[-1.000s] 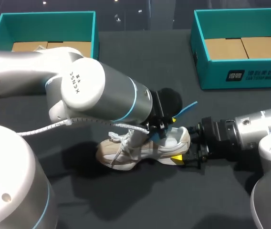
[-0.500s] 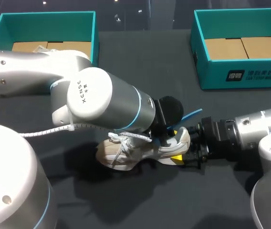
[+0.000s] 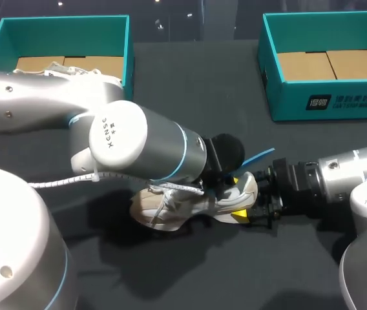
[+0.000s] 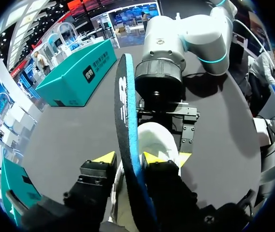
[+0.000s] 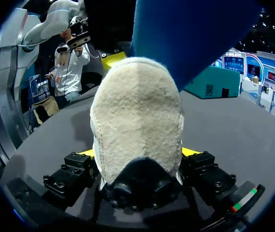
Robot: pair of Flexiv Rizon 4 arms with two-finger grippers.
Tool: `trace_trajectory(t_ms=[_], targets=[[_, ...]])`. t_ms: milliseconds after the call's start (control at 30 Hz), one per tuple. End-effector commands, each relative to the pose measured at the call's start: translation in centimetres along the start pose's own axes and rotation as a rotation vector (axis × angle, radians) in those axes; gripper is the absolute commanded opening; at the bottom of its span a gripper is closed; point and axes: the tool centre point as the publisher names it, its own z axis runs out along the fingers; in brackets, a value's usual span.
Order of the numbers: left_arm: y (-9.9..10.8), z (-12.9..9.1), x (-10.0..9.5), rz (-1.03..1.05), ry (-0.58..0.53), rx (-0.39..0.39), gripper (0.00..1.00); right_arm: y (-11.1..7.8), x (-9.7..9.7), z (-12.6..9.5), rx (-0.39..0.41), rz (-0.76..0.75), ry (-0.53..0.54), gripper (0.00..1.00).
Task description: Take the shoe out of the shoebox, open the shoe tongue, remove and reinsert the insole, then place the shoe into the shoebox
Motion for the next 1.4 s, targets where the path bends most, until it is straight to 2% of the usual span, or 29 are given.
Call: trace_trajectory(t_ms=[33, 300, 500, 667, 1167, 1233, 1400], targets=[[-0.1, 0.9, 0.1, -0.016, 0.012, 0.010, 0.00, 0.0, 0.1, 0.1, 0.004, 0.001, -0.001, 0.00], [-1.3, -2.2, -0.2, -0.048, 0.083, 0.082, 0.00, 0.0, 0.1, 0.1, 0.004, 0.001, -0.001, 0.00], [-3.8, -5.4, 0.4, -0.073, 0.151, 0.142, 0.00, 0.0, 0.1, 0.1, 0.004, 0.001, -0.001, 0.00], [-7.2, -9.2, 0.8, -0.078, 0.245, 0.212, 0.00, 0.0, 0.1, 0.1, 0.004, 0.001, -0.001, 0.00], [-7.2, -9.2, 0.8, -0.078, 0.245, 0.212, 0.00, 0.0, 0.1, 0.1, 0.004, 0.001, -0.001, 0.00], [-8.1, -10.6, 0.4, -0.197, 0.325, 0.288, 0.00, 0.0, 0.1, 0.1, 0.004, 0.001, -0.001, 0.00], [-11.5, -15.3, -0.2, -0.326, 0.379, 0.464, 0.00, 0.0, 0.1, 0.1, 0.004, 0.001, -0.001, 0.00]])
